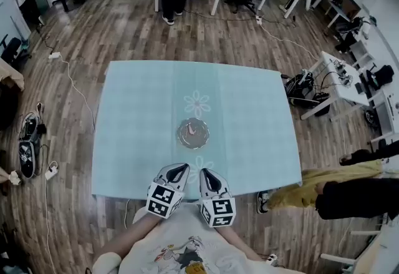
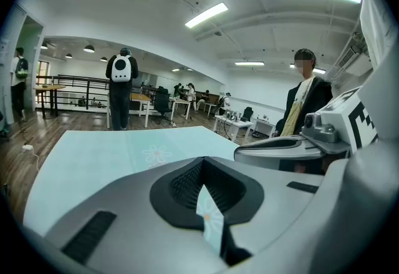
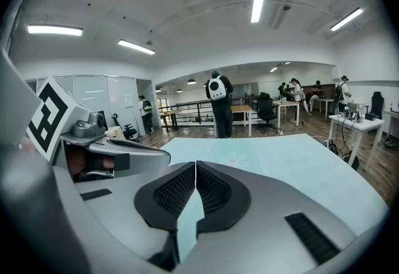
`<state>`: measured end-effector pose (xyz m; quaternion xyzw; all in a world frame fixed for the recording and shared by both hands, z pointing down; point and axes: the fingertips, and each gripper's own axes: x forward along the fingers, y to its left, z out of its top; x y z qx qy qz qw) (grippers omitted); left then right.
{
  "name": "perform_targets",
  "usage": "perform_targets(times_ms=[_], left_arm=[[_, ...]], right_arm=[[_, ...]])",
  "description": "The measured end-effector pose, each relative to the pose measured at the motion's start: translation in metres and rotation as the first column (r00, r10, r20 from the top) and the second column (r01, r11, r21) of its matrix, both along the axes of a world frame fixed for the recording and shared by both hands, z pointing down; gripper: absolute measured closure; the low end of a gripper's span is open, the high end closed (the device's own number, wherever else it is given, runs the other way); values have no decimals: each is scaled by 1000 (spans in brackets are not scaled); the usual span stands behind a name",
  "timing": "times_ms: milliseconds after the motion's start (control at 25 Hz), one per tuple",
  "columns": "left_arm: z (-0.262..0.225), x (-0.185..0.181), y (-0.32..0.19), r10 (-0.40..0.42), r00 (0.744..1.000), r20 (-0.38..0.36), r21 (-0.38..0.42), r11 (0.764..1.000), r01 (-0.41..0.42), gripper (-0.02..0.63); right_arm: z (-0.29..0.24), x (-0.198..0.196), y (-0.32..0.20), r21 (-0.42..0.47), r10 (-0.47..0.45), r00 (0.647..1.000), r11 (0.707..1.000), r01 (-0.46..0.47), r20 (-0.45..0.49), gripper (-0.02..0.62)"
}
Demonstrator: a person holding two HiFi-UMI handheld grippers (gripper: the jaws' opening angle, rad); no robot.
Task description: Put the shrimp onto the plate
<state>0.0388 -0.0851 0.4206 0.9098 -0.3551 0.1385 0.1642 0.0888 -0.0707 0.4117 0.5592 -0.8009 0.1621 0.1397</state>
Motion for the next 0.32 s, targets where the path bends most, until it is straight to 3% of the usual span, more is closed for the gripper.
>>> perform_targets(times_ms=[320], left_arm=[[2,17,19,18,1000,-26,-61,998,-19,598]], right_arm=[[7,15,25,-67,15,1000,998,-16,-18,568]])
